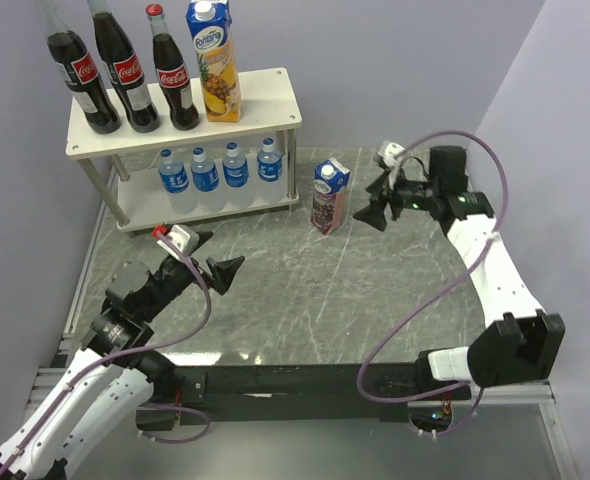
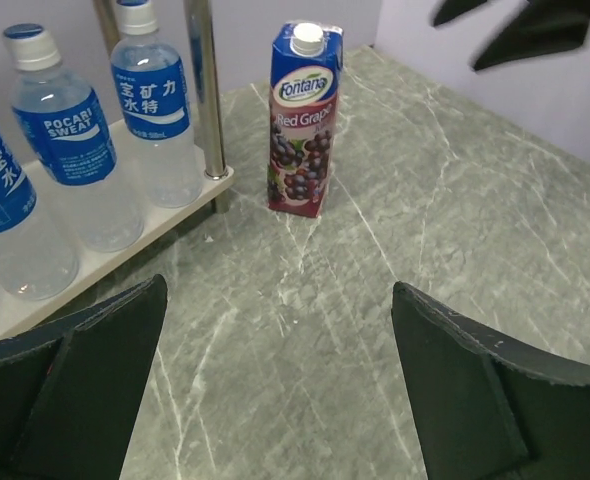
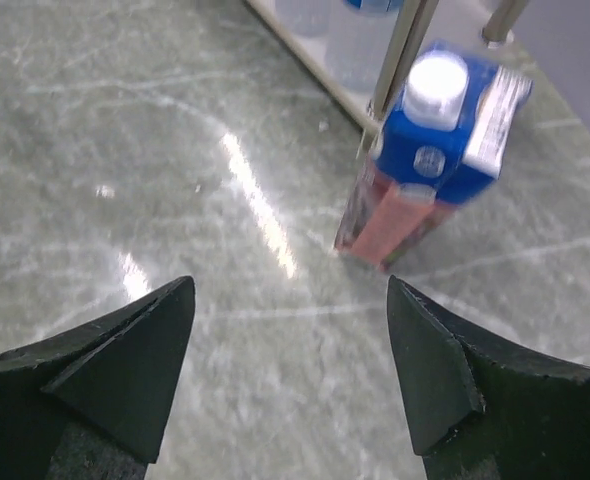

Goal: Place and organize the beverage onto the shelf
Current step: Pick up the drink from the center of the board.

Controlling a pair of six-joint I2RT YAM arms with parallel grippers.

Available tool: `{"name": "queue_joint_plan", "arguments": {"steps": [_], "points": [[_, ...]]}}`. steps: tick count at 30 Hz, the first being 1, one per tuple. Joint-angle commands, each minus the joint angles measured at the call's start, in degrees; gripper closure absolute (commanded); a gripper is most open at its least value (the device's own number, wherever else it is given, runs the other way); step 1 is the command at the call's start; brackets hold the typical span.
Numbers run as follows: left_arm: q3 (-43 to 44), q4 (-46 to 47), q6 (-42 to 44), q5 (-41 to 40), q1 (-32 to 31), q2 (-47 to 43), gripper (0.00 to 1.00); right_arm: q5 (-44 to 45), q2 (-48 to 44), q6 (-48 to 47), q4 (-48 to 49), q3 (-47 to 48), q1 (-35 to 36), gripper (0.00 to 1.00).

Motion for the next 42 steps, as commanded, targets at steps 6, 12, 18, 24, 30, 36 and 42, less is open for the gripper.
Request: {"name": "queue_joint_plan", "arguments": {"steps": [6, 12, 18, 24, 30, 36, 42], "points": [[1.37, -2.34, 2.51, 1.7, -0.17, 3.01, 0.01, 22.79, 10.72, 17.37, 7.62, 11.54, 10.39, 0.17], [1.55, -2.61, 2.77, 1.53, -0.17, 2.05, 0.0, 37.82, 15.73, 22.47, 9.2, 15.76, 15.5, 0.17], [1.28, -2.25, 2.77, 1.79, -0.17, 1.17, 0.01, 40.14, 19.69, 23.53, 8.24, 19.72, 16.12, 0.16], [1.63, -2.61, 2.42, 0.92, -0.17, 0.73, 0.01, 41.1, 23.12, 23.62, 7.88, 21.92, 16.64, 0.16], [1.46, -2.34, 2.07, 0.83, -0.17, 0.29, 0.0, 39.17, 25.85, 24.76, 7.27, 23.68, 16.73, 0.16], [1.72, -2.61, 2.16, 1.18, -0.17, 1.08, 0.0, 38.47, 26.55, 22.75, 6.74, 23.33, 16.73, 0.16], [1.64, -2.61, 2.33, 1.35, -0.17, 1.08, 0.01, 33.99, 26.29, 10.63, 1.39, 26.13, 16.29, 0.1]]}}
